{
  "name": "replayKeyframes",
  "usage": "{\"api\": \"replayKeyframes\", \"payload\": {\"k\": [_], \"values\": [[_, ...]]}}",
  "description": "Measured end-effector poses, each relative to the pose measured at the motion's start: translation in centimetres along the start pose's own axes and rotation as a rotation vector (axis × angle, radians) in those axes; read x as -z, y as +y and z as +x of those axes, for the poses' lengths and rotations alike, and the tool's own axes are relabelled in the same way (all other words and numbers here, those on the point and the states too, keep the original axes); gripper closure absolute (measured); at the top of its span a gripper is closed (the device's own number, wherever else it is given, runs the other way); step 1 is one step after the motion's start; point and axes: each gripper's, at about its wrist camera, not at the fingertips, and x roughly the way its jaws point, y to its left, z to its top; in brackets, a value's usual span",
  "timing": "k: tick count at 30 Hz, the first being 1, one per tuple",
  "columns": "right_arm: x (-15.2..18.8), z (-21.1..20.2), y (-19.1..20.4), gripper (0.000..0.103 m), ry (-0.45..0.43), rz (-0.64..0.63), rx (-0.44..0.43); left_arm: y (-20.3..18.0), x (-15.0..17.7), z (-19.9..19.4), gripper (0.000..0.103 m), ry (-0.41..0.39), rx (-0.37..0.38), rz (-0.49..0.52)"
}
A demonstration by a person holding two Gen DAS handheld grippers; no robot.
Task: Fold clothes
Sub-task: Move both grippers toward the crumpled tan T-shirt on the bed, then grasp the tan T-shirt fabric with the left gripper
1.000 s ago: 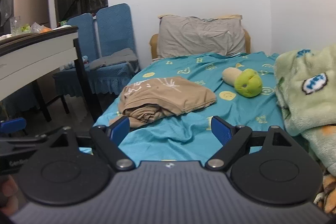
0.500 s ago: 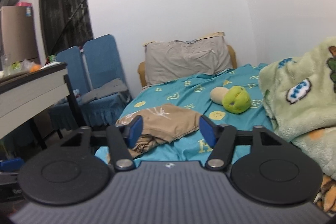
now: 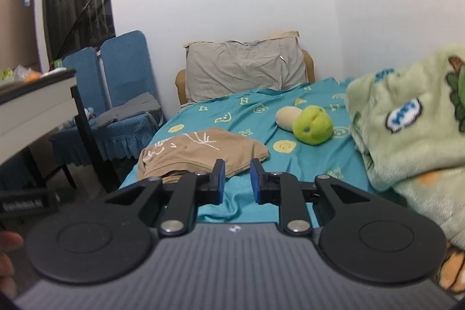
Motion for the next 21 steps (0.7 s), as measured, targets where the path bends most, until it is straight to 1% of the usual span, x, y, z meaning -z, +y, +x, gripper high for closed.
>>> {"api": "replayKeyframes", "payload": {"k": [3,4,5,6,7,9,12,14,17,18,21], "values": [[-0.2,0.4,0.3,0.076,0.006,0.025,0.010,-0.3,0.2,1.7,0.003,0.009,0.027,0.030],[-0.3,0.6,0.5,0.063,0.009,0.024,0.006,-0.4,0.2,2.3,0.003,0.010,0.031,0.043],[-0.4,0.8,0.8,0.039,0.015,0.020,-0.001,-0.5,0.2,2.8,0.003,0.010,0.036,0.055],[-0.6,1.0,1.0,0.025,0.015,0.014,-0.009,-0.5,0.2,3.3,0.003,0.012,0.044,0.057],[-0.8,1.2,1.2,0.007,0.012,0.008,-0.016,-0.4,0.1,4.0,0.003,0.018,0.050,0.053],[-1.6,1.7,1.7,0.006,0.012,-0.012,-0.029,-0.1,0.1,5.3,0.003,0.031,0.060,0.043],[-2.9,3.1,2.2,0.006,0.062,-0.026,-0.040,0.4,-0.1,7.8,0.003,0.061,0.066,0.019],[-3.9,4.4,1.7,0.006,0.111,0.012,-0.019,0.7,-0.3,9.6,0.003,0.083,0.066,0.002],[-4.3,5.9,0.4,0.006,0.155,0.089,-0.009,1.2,-0.7,12.6,0.003,0.111,0.069,-0.023],[-4.1,6.2,-0.1,0.006,0.165,0.108,-0.012,1.2,-0.7,13.7,0.003,0.116,0.068,-0.027],[-2.9,7.0,-1.6,0.006,0.204,0.163,-0.021,1.1,-0.8,17.1,0.008,0.131,0.064,-0.037]]}}
